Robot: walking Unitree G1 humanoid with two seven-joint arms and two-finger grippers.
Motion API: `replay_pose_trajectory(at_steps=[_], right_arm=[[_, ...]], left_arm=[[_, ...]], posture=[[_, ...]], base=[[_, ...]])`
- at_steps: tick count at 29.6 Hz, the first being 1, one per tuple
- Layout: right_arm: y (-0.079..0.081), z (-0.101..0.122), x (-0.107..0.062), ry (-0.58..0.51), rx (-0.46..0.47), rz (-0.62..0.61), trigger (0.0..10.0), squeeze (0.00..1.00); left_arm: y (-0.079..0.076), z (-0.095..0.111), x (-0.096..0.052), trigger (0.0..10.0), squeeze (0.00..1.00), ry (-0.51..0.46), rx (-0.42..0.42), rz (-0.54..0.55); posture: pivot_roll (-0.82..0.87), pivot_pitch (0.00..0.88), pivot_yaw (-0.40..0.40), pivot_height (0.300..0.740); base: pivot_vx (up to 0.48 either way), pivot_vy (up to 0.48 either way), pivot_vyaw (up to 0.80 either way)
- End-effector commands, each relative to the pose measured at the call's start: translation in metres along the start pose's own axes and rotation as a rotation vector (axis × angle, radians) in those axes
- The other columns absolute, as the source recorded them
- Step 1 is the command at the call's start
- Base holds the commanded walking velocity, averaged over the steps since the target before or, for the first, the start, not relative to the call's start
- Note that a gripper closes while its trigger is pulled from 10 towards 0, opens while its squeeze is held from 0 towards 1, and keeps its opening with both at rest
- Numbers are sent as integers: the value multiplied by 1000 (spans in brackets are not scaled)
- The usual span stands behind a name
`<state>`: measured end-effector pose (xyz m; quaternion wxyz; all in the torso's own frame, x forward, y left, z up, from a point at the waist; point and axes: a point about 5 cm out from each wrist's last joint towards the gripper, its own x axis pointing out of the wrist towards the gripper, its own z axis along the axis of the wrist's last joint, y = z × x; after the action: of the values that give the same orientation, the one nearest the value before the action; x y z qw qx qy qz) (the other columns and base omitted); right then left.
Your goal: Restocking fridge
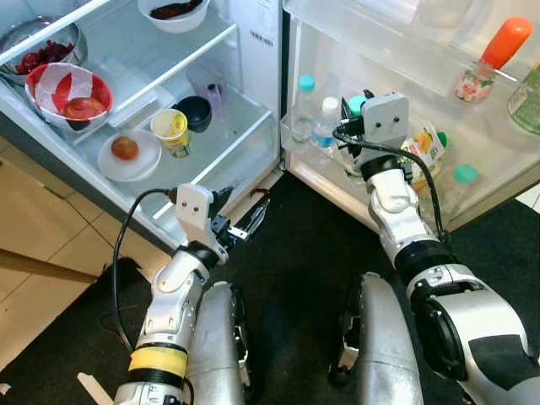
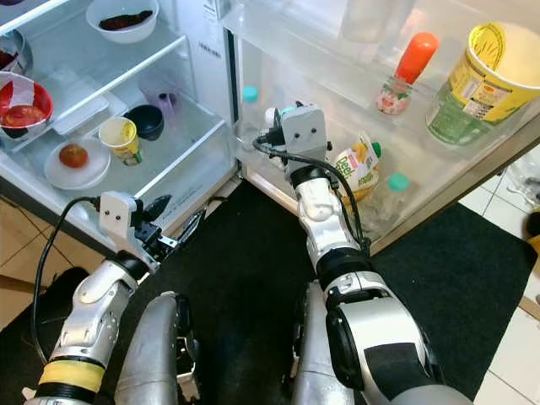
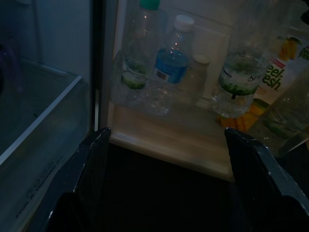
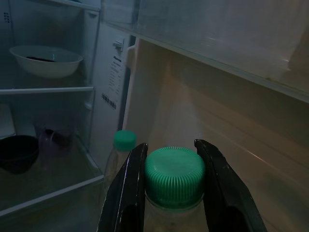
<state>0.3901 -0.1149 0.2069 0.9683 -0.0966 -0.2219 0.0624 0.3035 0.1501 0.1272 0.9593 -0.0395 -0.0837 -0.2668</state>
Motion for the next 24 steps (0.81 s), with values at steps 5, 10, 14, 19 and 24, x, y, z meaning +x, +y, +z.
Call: replay_pose_trajectory(at_steps=[5,10,14,19,24], right_arm=[[-10,-65,-40,383,255,-148,10000,0],[-9,-58,-33,346,351,-127,10000,0],[-8,-51,-28,298,387,-70,10000,0],[-6,-37,-20,201,407,30,10000,0],[-3,-31,-20,148,368,93,10000,0]], left_arm=[[1,-3,-4,10000,0,24,-1,6],[0,-3,-2,10000,0,27,-8,5],[1,-4,1,10000,0,26,-12,9],[1,-4,6,10000,0,21,-16,15],[2,-6,8,10000,0,19,-17,21]], posture=[[93,477,22,595],[80,463,19,595],[71,446,14,595],[55,416,9,595],[48,393,5,595]], base=[[0,0,0],[0,0,0],[0,0,0],[0,0,0],[0,0,0]])
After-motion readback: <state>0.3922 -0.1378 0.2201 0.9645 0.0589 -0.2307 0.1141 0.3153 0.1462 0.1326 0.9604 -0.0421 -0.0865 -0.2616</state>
